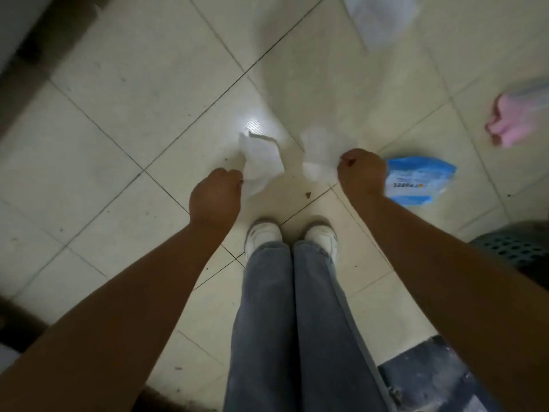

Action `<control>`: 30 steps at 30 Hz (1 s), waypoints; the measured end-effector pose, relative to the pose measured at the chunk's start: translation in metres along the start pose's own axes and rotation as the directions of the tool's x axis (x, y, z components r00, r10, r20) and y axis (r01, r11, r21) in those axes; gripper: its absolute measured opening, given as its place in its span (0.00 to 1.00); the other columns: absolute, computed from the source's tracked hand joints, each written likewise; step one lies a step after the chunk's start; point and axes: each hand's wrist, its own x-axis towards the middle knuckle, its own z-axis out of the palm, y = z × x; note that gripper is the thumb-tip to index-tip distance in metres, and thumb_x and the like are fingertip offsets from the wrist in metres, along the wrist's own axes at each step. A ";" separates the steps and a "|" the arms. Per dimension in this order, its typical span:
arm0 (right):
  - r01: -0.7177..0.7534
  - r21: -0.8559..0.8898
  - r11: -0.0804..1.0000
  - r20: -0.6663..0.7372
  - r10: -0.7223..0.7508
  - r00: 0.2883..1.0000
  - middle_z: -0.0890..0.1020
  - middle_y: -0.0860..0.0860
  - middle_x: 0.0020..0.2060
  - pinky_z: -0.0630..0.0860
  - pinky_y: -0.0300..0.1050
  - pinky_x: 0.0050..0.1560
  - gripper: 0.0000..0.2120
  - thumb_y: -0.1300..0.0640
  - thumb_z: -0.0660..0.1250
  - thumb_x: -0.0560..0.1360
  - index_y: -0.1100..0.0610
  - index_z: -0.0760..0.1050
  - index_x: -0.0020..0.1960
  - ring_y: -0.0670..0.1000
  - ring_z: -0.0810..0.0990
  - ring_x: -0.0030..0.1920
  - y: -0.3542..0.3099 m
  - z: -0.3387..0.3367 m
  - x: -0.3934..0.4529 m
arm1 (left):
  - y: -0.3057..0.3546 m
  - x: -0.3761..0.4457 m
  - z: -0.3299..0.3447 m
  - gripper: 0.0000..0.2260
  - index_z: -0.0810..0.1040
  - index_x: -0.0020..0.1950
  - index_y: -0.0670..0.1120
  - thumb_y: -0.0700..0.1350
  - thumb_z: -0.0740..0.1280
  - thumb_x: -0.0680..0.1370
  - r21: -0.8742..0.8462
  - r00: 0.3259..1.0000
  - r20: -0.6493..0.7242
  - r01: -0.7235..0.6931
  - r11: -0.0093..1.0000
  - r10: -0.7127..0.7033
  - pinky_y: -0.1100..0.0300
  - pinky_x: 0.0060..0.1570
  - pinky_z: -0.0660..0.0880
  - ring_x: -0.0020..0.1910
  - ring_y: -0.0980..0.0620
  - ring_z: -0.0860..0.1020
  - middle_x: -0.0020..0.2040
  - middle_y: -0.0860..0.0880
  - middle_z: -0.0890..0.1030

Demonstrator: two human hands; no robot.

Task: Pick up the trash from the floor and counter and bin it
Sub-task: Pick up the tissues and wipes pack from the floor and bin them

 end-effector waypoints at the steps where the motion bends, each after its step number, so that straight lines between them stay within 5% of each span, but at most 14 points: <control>1: -0.017 0.051 0.999 -0.009 0.018 1.000 0.79 0.63 0.60 0.68 0.41 0.46 0.14 0.65 0.57 0.77 0.65 0.76 0.60 0.59 0.76 0.61 0.003 -0.016 -0.015 | 0.017 -0.006 -0.019 0.10 0.81 0.52 0.35 0.37 0.61 0.79 -0.011 0.996 -0.036 -0.087 0.996 0.086 0.48 0.41 0.78 0.44 0.36 0.82 0.45 0.33 0.81; 5: -0.133 0.244 0.960 -0.048 0.149 0.988 0.81 0.62 0.58 0.62 0.40 0.53 0.14 0.65 0.58 0.77 0.64 0.77 0.58 0.59 0.77 0.60 0.025 -0.099 -0.072 | 0.100 -0.031 -0.095 0.02 0.82 0.35 0.35 0.32 0.70 0.66 0.143 0.935 -0.015 -0.349 0.926 0.355 0.58 0.20 0.77 0.22 0.40 0.80 0.27 0.37 0.80; 10: -0.233 0.447 0.864 -0.122 0.317 0.941 0.80 0.61 0.60 0.71 0.43 0.58 0.14 0.64 0.58 0.77 0.63 0.77 0.59 0.59 0.77 0.60 0.095 -0.210 -0.143 | 0.232 -0.070 -0.151 0.10 0.80 0.56 0.35 0.35 0.62 0.79 0.187 0.830 0.109 -0.557 0.809 0.547 0.49 0.43 0.78 0.46 0.35 0.82 0.47 0.33 0.82; 11: -0.249 0.477 0.843 -0.139 0.351 0.926 0.80 0.61 0.60 0.72 0.43 0.58 0.14 0.64 0.58 0.78 0.63 0.77 0.59 0.59 0.77 0.60 0.115 -0.229 -0.160 | 0.260 -0.081 -0.157 0.09 0.81 0.55 0.35 0.34 0.63 0.78 0.195 0.795 0.117 -0.606 0.771 0.596 0.49 0.42 0.79 0.44 0.35 0.82 0.46 0.33 0.82; 14: -0.326 0.577 0.749 -0.161 0.495 0.854 0.80 0.61 0.60 0.71 0.44 0.60 0.13 0.64 0.59 0.78 0.64 0.76 0.59 0.59 0.77 0.60 0.189 -0.272 -0.213 | 0.342 -0.123 -0.157 0.05 0.83 0.38 0.33 0.27 0.73 0.64 0.257 0.658 0.222 -0.751 0.608 0.719 0.50 0.23 0.78 0.24 0.36 0.81 0.29 0.33 0.81; 20: -0.468 0.755 0.459 -0.013 0.724 0.690 0.81 0.63 0.53 0.73 0.47 0.58 0.13 0.64 0.58 0.79 0.66 0.75 0.59 0.62 0.79 0.55 0.351 -0.291 -0.301 | 0.478 -0.218 -0.087 0.15 0.81 0.26 0.42 0.32 0.82 0.46 0.207 0.444 0.318 -0.895 0.396 0.837 0.70 0.12 0.67 0.14 0.49 0.76 0.20 0.44 0.78; 23: -0.501 0.797 0.338 0.104 0.740 0.665 0.76 0.55 0.32 0.71 0.46 0.47 0.14 0.67 0.58 0.78 0.62 0.74 0.36 0.57 0.75 0.39 0.423 -0.272 -0.313 | 0.529 -0.259 -0.032 0.04 0.83 0.32 0.42 0.42 0.72 0.66 0.158 0.334 0.265 -0.941 0.301 0.905 0.68 0.17 0.71 0.20 0.47 0.80 0.26 0.43 0.81; 24: -0.525 0.789 0.319 0.131 0.747 0.651 0.74 0.52 0.29 0.69 0.42 0.41 0.15 0.67 0.58 0.78 0.60 0.72 0.34 0.56 0.74 0.38 0.441 -0.267 -0.315 | 0.543 -0.269 -0.011 0.09 0.85 0.39 0.41 0.42 0.66 0.73 0.118 0.374 0.244 -0.927 0.355 0.895 0.64 0.25 0.76 0.30 0.45 0.83 0.33 0.41 0.84; 26: -0.541 0.802 0.253 0.179 0.763 0.621 0.82 0.61 0.39 0.73 0.41 0.40 0.10 0.66 0.58 0.78 0.65 0.78 0.47 0.58 0.79 0.48 0.468 -0.261 -0.314 | 0.566 -0.289 0.028 0.13 0.82 0.54 0.38 0.42 0.60 0.81 0.060 0.504 0.249 -0.860 0.506 0.827 0.55 0.46 0.76 0.49 0.40 0.82 0.49 0.36 0.83; 28: -0.545 0.809 0.220 0.199 0.769 0.607 0.81 0.65 0.56 0.74 0.48 0.58 0.13 0.66 0.59 0.78 0.68 0.77 0.58 0.62 0.78 0.59 0.485 -0.256 -0.306 | 0.579 -0.302 0.058 0.15 0.80 0.57 0.36 0.43 0.58 0.82 0.043 0.583 0.287 -0.800 0.598 0.760 0.53 0.50 0.74 0.53 0.39 0.80 0.53 0.36 0.82; 30: -0.584 0.772 0.252 0.239 0.736 0.634 0.78 0.62 0.63 0.70 0.46 0.64 0.15 0.64 0.58 0.79 0.65 0.75 0.62 0.60 0.75 0.64 0.494 -0.250 -0.297 | 0.582 -0.304 0.081 0.14 0.78 0.60 0.38 0.43 0.56 0.83 0.142 0.650 0.342 -0.749 0.647 0.678 0.55 0.49 0.73 0.54 0.41 0.79 0.56 0.39 0.81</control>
